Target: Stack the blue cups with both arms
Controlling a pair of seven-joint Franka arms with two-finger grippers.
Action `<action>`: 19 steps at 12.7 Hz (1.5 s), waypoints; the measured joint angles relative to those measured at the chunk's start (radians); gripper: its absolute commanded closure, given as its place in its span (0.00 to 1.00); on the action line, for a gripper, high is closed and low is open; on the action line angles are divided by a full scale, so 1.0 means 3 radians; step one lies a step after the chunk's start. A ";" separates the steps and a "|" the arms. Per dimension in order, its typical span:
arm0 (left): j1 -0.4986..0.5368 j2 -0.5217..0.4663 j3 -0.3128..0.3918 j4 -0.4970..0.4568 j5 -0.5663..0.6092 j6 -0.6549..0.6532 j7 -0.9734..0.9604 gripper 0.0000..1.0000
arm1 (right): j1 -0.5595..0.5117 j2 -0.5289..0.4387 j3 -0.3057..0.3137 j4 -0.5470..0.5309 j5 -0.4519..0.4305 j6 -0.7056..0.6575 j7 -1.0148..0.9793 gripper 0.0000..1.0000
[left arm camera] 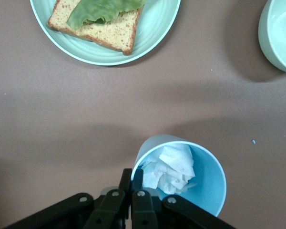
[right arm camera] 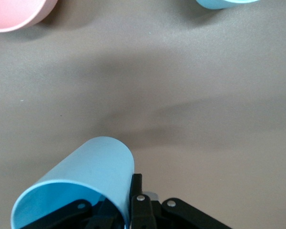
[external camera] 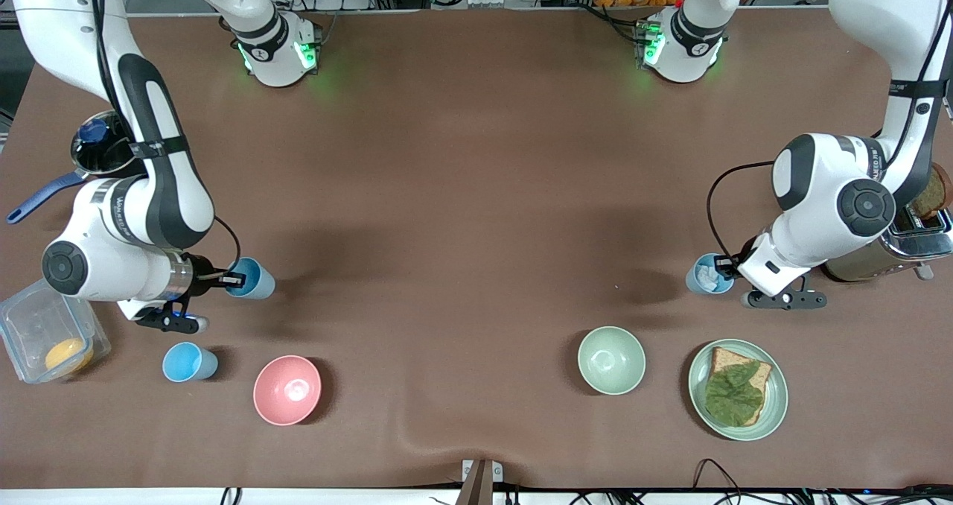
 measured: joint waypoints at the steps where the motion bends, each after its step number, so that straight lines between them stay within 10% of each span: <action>1: 0.0001 0.0000 0.0000 0.0002 0.0000 0.0000 0.0000 1.00 | 0.0000 0.0000 0.0000 0.0000 0.0000 -0.0001 0.0002 1.00; 12: -0.0002 -0.0101 -0.0023 0.0095 0.0000 -0.0046 -0.0004 1.00 | -0.0504 0.0019 -0.0068 -0.0095 0.0145 -0.0066 -0.0856 1.00; 19: -0.0018 -0.0152 -0.0537 0.0277 0.0000 -0.0320 -0.0826 1.00 | -0.0658 0.0039 -0.0014 -0.0147 0.0217 -0.0069 -0.1293 1.00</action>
